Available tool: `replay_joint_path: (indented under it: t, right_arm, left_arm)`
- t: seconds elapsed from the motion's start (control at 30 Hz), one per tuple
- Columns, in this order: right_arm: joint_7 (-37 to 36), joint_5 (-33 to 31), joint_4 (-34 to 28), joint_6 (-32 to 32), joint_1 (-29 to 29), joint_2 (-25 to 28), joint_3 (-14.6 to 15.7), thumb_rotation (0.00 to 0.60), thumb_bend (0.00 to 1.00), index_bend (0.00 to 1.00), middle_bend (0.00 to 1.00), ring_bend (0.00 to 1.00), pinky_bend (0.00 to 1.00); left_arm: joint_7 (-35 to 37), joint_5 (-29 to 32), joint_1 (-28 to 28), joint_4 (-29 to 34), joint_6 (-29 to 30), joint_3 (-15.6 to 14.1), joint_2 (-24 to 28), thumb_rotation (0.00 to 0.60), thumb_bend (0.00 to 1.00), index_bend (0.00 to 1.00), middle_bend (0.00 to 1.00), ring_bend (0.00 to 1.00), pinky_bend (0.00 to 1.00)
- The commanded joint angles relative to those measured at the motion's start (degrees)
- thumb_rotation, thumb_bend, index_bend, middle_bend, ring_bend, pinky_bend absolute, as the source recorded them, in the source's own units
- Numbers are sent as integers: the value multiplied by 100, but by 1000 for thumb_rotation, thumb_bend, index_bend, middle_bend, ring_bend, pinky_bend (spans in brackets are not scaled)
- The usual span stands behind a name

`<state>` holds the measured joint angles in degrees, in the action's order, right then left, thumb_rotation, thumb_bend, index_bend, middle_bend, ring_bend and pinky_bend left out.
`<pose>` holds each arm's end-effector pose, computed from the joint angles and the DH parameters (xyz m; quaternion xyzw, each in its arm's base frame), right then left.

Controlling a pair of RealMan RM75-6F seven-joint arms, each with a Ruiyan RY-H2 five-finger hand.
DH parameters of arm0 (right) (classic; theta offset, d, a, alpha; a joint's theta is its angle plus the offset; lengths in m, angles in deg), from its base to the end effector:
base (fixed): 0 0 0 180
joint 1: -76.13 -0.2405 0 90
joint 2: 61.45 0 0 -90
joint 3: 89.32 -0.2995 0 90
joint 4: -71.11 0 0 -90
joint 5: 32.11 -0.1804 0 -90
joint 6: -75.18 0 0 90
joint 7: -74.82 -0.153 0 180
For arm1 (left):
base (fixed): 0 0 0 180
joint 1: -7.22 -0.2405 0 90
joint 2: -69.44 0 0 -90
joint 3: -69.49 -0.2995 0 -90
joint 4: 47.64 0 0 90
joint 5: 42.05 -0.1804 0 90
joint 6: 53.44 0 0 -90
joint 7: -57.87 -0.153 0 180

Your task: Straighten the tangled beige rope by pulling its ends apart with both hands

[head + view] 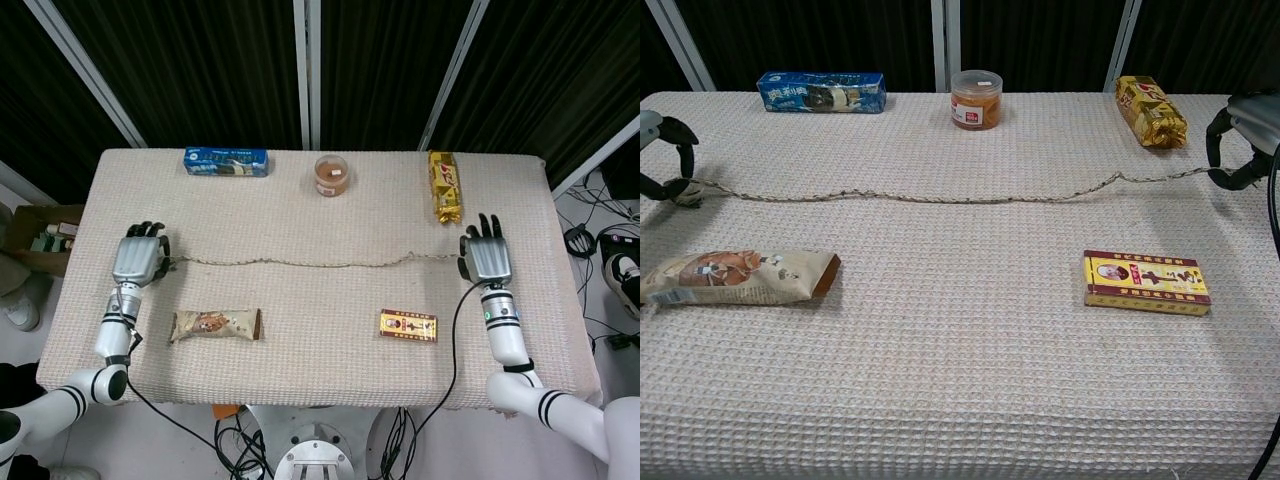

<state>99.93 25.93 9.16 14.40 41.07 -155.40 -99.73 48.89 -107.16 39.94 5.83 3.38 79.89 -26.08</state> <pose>-0.3001 -0.3891 0.0394 0.6638 -0.3455 0.2606 0.6100 -0.3268 0.3844 0.0369 -0.6469 -0.3940 -0.2954 0.5822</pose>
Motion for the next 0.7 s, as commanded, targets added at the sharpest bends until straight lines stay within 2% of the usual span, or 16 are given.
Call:
replay_joint_path:
  t: [0.03, 0.17, 0.27, 0.37, 0.5, 0.63, 0.7]
  right_arm:
    - [55, 6, 66, 22, 20, -59, 10, 600, 531, 517, 228, 16, 38]
    - [95, 46, -22, -34, 77, -23, 6, 600, 333, 255, 179, 0, 15]
    - [154, 105, -249, -169, 145, 138, -9, 600, 243, 149, 155, 0, 3]
    - [138, 83, -700, -322, 269, 467, -88, 600, 241, 138, 145, 0, 0]
    - [-14, 164, -1495, -752, 592, 1130, -169, 600, 263, 139, 145, 0, 0]
    - [-307, 433, -2239, -1119, 993, 1897, -79, 600, 272, 139, 151, 0, 0]
    - [-534, 603, -2604, -1229, 1218, 2340, 23, 600, 288, 138, 150, 0, 0]
  left_arm:
    - [-6, -22, -14, 48, 24, 5, 17, 600, 435, 419, 187, 114, 157]
    - [-38, -37, -49, 161, 112, 35, 64, 600, 332, 312, 182, 114, 157]
    - [-39, -79, -102, 309, 255, 59, 146, 600, 250, 254, 178, 114, 157]
    - [-5, -149, -179, 529, 452, 91, 314, 600, 214, 228, 176, 114, 157]
    - [201, -201, -410, 1150, 841, 211, 820, 600, 207, 225, 176, 114, 157]
    - [446, -288, -792, 1949, 1327, 242, 1434, 600, 207, 227, 176, 114, 157]
    - [583, -421, -1022, 2327, 1551, 156, 1775, 600, 206, 233, 176, 115, 157]
